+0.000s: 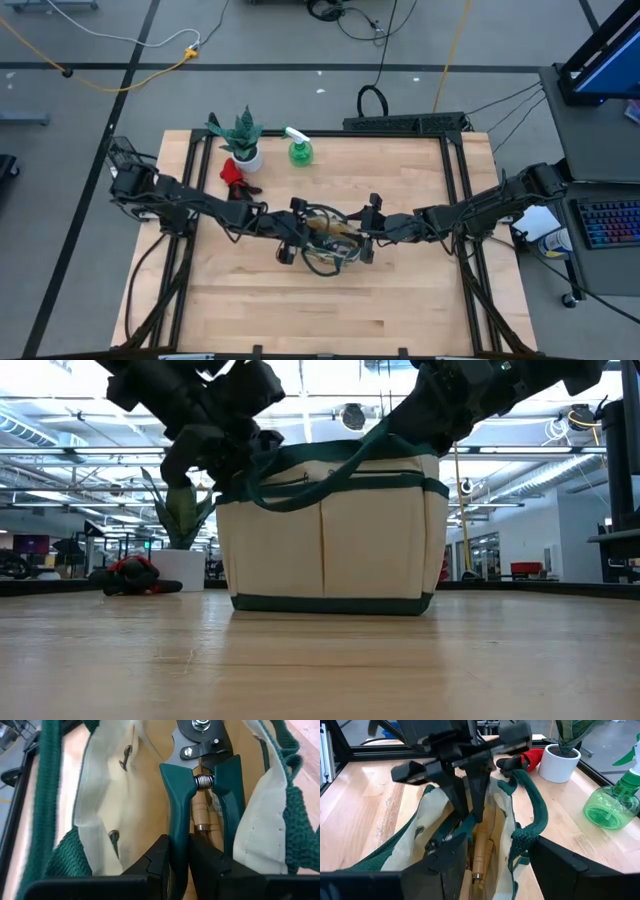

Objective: Pick & Place Garden tools in Gardening bag
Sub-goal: Put the dark green scissors into the gardening bag

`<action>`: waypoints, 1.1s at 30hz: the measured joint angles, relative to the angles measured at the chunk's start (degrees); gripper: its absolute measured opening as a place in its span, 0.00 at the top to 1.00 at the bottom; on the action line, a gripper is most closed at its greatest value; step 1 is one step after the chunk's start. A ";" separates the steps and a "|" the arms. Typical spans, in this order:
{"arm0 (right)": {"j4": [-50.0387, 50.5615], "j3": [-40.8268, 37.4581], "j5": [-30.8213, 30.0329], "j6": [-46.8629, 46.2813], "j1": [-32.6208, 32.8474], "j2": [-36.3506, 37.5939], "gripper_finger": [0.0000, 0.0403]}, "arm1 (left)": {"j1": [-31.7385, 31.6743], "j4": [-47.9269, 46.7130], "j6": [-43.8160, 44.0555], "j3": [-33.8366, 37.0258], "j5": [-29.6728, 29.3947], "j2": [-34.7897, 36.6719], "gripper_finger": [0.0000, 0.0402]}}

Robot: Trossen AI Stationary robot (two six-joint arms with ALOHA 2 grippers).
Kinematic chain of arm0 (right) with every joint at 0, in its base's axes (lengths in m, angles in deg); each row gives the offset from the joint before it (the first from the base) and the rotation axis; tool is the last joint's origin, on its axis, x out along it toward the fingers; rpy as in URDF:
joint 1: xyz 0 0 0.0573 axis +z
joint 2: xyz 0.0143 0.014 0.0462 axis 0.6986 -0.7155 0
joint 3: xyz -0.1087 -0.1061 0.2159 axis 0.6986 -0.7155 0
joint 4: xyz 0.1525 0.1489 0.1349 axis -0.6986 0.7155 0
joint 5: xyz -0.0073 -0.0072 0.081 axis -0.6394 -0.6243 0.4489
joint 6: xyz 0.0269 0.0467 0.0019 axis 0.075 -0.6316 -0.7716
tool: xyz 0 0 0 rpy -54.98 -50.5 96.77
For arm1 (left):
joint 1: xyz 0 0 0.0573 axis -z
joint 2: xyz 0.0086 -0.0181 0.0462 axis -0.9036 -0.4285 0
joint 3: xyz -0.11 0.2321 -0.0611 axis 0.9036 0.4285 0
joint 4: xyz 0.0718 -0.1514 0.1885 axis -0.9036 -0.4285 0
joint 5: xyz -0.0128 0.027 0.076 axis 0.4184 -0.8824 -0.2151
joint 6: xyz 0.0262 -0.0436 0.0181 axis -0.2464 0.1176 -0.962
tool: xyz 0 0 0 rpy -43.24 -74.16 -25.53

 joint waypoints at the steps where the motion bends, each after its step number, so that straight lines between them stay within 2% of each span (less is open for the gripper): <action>1: 0.00 0.00 0.00 0.00 0.00 0.00 0.51 | -0.19 -0.16 0.01 -0.01 0.50 -0.17 0.85; 9: 0.00 0.00 0.17 -0.02 0.02 0.00 0.51 | -1.52 -2.17 2.27 -0.02 1.49 -0.20 0.85; 15: -0.08 0.00 5.44 -0.07 0.02 0.00 0.51 | -2.59 -5.81 6.00 -0.02 2.43 -0.20 0.85; 19: -0.04 0.00 7.28 -0.04 0.02 0.00 0.51 | -3.23 -6.58 8.32 -0.02 5.84 -0.20 0.85; 28: -0.04 0.00 7.30 0.13 0.02 0.00 0.51 | -3.45 -6.49 4.84 0.02 8.62 -0.20 0.85; 33: -0.02 0.00 7.31 0.15 0.02 0.00 0.51 | -3.44 -6.47 4.01 0.04 9.15 -0.20 0.80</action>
